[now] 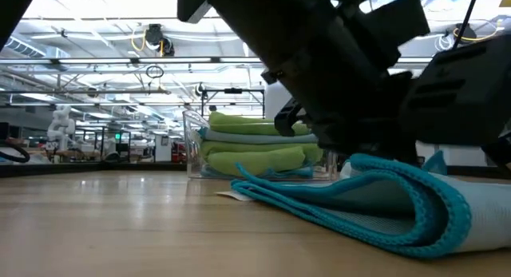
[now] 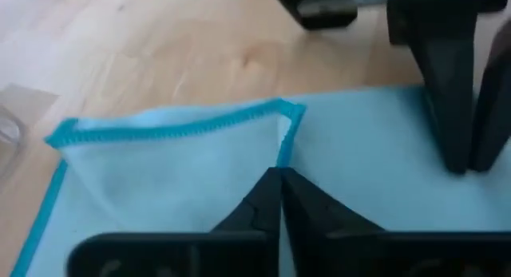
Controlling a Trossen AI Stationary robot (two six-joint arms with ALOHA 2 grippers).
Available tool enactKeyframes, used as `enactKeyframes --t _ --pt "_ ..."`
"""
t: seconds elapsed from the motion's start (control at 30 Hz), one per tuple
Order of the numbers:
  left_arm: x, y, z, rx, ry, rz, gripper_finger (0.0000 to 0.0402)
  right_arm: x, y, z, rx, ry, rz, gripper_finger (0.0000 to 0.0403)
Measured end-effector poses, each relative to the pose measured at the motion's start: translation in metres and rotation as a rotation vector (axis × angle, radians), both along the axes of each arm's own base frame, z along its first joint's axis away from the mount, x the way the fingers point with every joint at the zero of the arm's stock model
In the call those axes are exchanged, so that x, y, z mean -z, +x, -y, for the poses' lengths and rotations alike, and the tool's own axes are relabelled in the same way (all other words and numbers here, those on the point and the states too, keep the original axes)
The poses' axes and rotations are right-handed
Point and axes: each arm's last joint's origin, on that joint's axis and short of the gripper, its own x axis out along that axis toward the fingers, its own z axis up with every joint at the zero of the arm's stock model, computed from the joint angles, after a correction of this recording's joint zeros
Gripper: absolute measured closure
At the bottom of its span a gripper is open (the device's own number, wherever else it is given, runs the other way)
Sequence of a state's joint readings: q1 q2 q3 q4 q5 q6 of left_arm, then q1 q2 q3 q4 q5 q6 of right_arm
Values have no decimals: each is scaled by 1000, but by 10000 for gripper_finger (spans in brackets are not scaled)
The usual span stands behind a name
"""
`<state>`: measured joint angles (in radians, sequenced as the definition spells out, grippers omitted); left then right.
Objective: Fold microfiber towels
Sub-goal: Fold the blue microfiber cloth
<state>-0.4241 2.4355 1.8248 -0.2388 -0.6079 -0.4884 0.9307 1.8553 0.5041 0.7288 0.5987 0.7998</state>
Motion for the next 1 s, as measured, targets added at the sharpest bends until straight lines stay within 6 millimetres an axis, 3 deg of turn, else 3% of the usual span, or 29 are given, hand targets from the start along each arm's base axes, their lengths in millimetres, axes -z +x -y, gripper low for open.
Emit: enactKeyframes --t 0.13,0.33,0.57,0.67,0.8,1.0 --pt "-5 -8 7 -7 9 -27 394 0 0 0 0 0 0 392" --pt "-32 -24 18 -65 53 -3 397 0 0 0 0 -1 0 392" --pt "-36 -29 22 -83 12 -6 391 0 0 0 0 -1 0 392" --pt "-40 -24 26 -55 -61 53 366 0 0 0 0 -1 0 392" --pt "-45 -13 33 28 -54 158 299 0 0 0 0 -1 0 392" --pt "-18 -4 26 18 18 147 212 0 0 0 2 0 1 392"
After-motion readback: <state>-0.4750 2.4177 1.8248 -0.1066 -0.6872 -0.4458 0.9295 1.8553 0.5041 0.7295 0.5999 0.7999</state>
